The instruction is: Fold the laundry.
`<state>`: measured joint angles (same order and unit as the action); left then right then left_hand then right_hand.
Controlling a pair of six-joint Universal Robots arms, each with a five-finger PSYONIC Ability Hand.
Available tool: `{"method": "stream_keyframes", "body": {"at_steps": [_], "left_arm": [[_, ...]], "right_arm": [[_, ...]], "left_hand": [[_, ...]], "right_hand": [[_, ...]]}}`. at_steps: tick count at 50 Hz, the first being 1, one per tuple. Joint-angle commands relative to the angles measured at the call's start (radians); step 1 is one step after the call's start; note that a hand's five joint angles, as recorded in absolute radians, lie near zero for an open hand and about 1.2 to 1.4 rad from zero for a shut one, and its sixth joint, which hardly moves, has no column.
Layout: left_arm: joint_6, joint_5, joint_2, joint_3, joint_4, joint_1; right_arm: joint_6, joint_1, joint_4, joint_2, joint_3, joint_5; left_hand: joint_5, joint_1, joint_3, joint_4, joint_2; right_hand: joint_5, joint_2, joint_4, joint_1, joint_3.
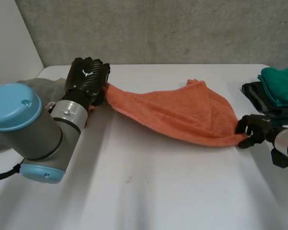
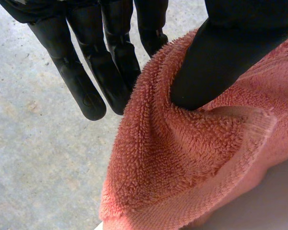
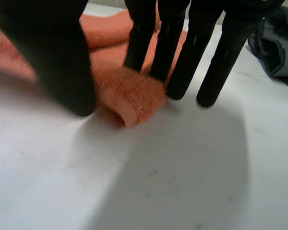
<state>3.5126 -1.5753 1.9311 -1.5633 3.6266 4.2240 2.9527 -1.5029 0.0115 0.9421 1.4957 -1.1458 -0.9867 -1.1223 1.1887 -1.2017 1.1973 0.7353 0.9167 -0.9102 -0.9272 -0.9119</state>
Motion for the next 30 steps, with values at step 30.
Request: {"method": "stream_keyframes", "body": {"at_steps": [30], "left_arm": [[-0.047, -0.006, -0.089, 0.106, -0.599, 0.039]], "right_arm": [[-0.819, -0.177, -0.521, 0.318, -0.249, -0.36]], "left_hand": [[-0.235, -0.274, 0.208, -0.195, 0.199]], "right_hand": [[0.486, 0.48, -0.486, -0.469, -0.484]]}}
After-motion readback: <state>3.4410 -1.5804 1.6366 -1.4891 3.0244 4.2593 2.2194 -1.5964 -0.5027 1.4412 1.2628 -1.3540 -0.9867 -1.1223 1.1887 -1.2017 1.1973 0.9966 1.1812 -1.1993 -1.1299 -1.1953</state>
